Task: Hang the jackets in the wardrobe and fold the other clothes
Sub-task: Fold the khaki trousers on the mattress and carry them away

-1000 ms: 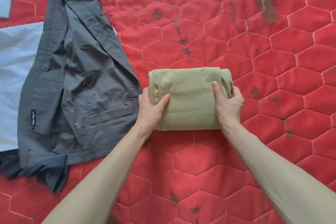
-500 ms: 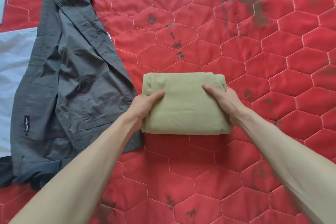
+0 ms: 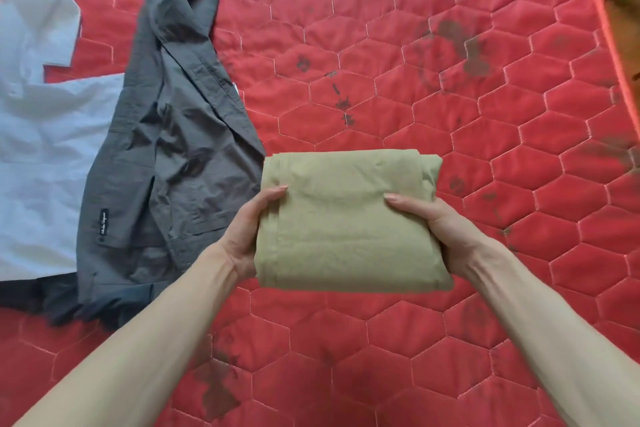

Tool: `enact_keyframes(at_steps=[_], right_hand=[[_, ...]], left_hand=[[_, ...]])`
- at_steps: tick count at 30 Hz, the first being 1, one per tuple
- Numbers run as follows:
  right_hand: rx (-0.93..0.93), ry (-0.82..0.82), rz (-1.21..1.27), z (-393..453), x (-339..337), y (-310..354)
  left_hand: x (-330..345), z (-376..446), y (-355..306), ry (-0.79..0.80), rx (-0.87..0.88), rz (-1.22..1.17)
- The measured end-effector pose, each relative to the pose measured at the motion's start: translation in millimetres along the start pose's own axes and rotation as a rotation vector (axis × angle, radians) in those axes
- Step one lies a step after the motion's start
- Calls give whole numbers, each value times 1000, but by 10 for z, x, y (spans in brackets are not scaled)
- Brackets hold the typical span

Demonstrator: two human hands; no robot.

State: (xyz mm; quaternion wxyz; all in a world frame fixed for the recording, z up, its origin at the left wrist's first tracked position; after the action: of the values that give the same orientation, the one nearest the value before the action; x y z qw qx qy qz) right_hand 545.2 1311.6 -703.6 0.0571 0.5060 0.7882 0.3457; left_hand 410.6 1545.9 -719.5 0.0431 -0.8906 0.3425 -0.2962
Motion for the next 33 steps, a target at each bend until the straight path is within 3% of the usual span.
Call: enact_keyframes(at_steps=[11,17,21,27,33], right_hand=[[-182,31,13,-1853,1027,1271],[-166,171,-197,-2700,1585,1567],[-196,294,-318,-2971,2033,1713],[-147,623,-472,-3551,3081,1674],[-71,853,-652,-4170,4345,980]], left_hand=[[795,-2240,-577,-13,163,-110],[1130,-3534,-468,-54,266,-141],[1035,-4222,-172,-147,429,-235],[718,-5352,592,-214,704,-510],[173,-6458,1676,-406,909,-708]])
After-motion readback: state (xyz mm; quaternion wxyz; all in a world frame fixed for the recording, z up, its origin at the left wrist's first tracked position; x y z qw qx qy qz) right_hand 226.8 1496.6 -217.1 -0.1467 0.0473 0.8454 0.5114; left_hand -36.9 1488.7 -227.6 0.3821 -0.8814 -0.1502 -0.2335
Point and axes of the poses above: each hand's wrist, its own z-axis towards the middle knuckle, its own x-axis out of the palm, y = z × x, the point moved 5 cm from there along z, towards the middle knuckle, and after that the axes turned 4 degrees about -x, right-handed, at the moved point
